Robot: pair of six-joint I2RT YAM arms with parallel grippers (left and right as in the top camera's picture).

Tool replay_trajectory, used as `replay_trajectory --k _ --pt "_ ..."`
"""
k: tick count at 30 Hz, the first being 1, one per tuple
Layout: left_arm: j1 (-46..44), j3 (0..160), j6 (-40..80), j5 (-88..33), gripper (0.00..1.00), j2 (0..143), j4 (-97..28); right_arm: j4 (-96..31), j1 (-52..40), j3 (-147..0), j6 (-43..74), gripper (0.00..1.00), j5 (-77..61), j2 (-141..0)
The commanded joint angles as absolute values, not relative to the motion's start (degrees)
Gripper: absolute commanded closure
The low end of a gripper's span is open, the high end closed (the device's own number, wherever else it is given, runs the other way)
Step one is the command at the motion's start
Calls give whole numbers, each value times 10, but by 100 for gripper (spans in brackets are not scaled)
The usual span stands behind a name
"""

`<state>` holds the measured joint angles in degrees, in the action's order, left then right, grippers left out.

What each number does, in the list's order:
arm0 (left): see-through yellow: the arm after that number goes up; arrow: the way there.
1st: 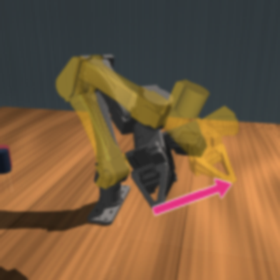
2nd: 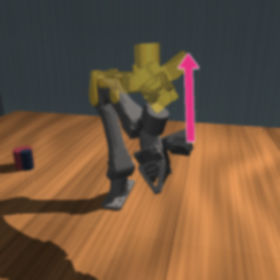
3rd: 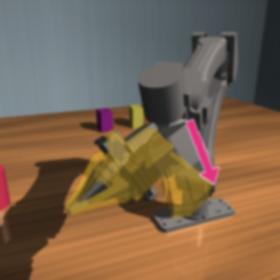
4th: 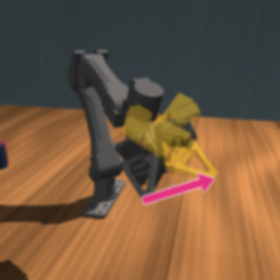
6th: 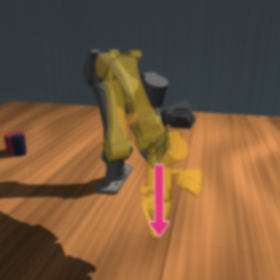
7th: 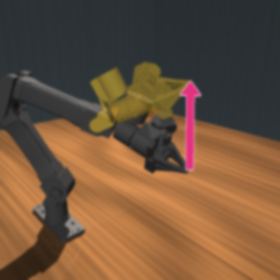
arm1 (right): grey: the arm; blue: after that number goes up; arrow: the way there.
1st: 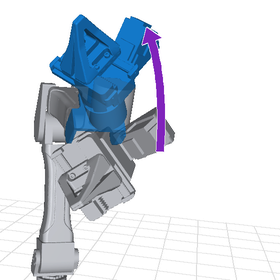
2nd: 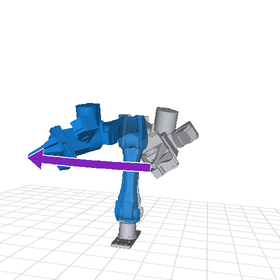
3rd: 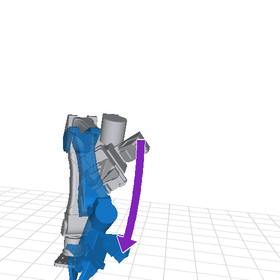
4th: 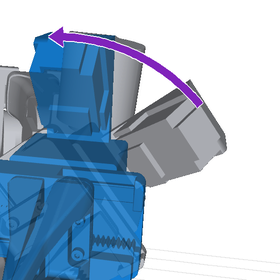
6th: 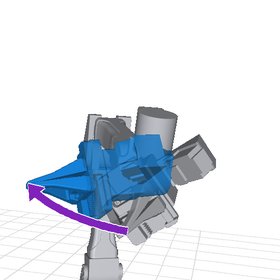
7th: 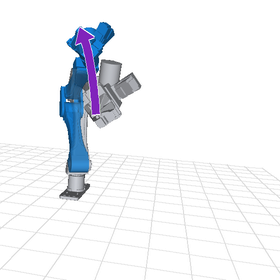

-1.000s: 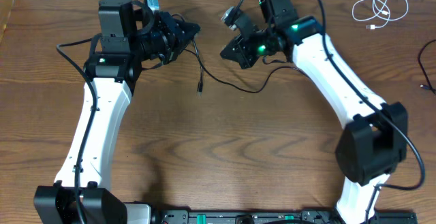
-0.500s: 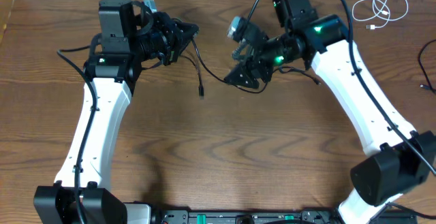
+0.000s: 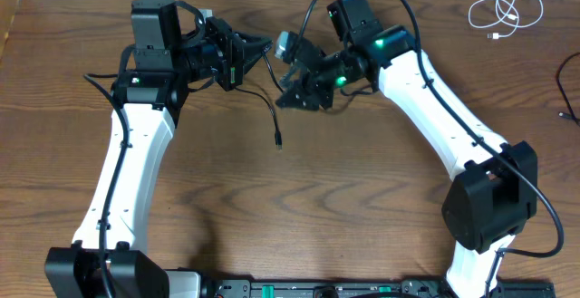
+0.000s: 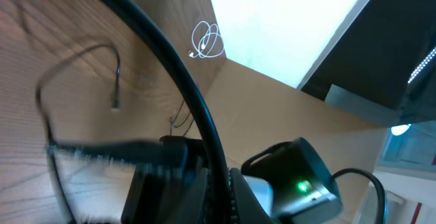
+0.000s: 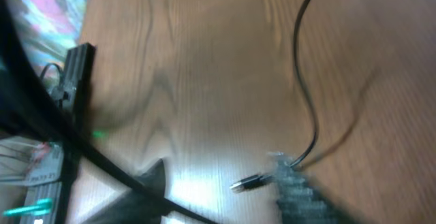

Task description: Untangle cables

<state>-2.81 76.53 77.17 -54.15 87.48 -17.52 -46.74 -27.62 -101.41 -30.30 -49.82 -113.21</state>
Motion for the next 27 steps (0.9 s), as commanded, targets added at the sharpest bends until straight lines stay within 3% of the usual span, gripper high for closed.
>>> replay_trajectory --k 1,4,14,20,27 --pt "-26 774 783 -561 92 868 -173 -439 -273 -1015 -202 98 -510 -1125" --pt "-26 774 780 -561 90 868 -173 -418 -258 -1016 -136 99 -500 -1111" --pt "-26 774 651 -559 66 868 -173 -342 -148 -1016 78 99 -413 -955" --pt "-26 774 575 -559 64 868 -173 -265 -64 -1016 170 99 -399 -869" --pt "-26 774 536 -559 64 868 -177 -271 49 -1016 243 99 -312 -807"
